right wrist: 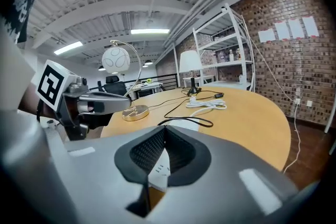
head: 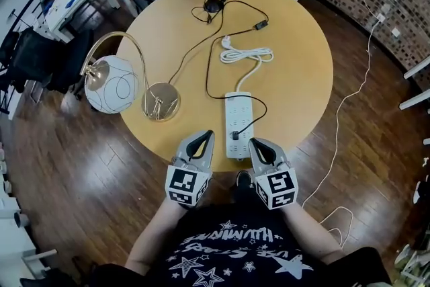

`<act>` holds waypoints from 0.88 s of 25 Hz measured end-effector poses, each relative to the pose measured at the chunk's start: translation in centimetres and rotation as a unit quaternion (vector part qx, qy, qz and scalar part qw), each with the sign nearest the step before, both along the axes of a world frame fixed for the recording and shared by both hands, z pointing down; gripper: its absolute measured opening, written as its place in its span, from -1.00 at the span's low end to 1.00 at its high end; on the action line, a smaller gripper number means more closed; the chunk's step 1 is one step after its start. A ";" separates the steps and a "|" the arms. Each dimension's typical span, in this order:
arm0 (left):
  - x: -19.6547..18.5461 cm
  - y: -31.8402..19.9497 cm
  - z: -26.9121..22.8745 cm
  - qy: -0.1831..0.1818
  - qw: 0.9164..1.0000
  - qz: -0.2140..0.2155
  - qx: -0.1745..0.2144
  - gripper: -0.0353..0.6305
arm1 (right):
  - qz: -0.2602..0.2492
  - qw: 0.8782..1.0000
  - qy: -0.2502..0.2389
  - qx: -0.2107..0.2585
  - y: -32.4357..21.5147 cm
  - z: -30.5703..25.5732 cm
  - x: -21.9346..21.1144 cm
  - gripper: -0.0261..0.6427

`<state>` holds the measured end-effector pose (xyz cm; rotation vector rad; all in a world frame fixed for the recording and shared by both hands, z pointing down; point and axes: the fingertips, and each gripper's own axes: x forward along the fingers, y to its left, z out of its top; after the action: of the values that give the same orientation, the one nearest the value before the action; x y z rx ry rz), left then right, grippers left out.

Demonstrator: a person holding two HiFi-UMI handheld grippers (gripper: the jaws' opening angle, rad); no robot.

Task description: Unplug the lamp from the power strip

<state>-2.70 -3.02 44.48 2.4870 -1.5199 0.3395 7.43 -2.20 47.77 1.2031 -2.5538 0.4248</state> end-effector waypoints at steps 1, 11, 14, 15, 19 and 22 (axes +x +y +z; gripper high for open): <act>0.4 -0.5 0.2 0.004 1.000 0.004 -0.002 -0.88 | -0.015 1.000 0.003 -0.004 -0.2 0.5 -0.4 -0.90; 2.6 -4.4 3.9 -0.018 0.998 0.052 -0.037 -0.88 | -0.060 0.997 0.031 -0.041 -0.5 3.7 -2.5 -0.90; 3.3 -5.2 5.1 -0.018 0.995 0.085 -0.047 -0.88 | -0.047 0.996 0.058 -0.046 -0.8 4.0 -2.7 -0.90; 3.5 -5.4 5.7 -0.023 0.994 0.096 -0.049 -0.88 | -0.041 0.996 0.063 -0.048 -0.9 4.0 -2.7 -0.90; 4.2 -6.2 7.5 -0.039 0.988 0.139 -0.059 -0.88 | -0.027 0.996 0.070 -0.056 -0.7 4.1 -2.7 -0.90; 4.9 -6.5 8.0 -0.033 0.984 0.163 -0.065 -0.88 | -0.026 0.995 0.077 -0.058 -0.5 4.1 -3.2 -0.86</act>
<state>2.23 -9.56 52.47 2.6367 -1.0671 0.5604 4.24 -2.73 51.88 1.0821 -2.3902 0.4430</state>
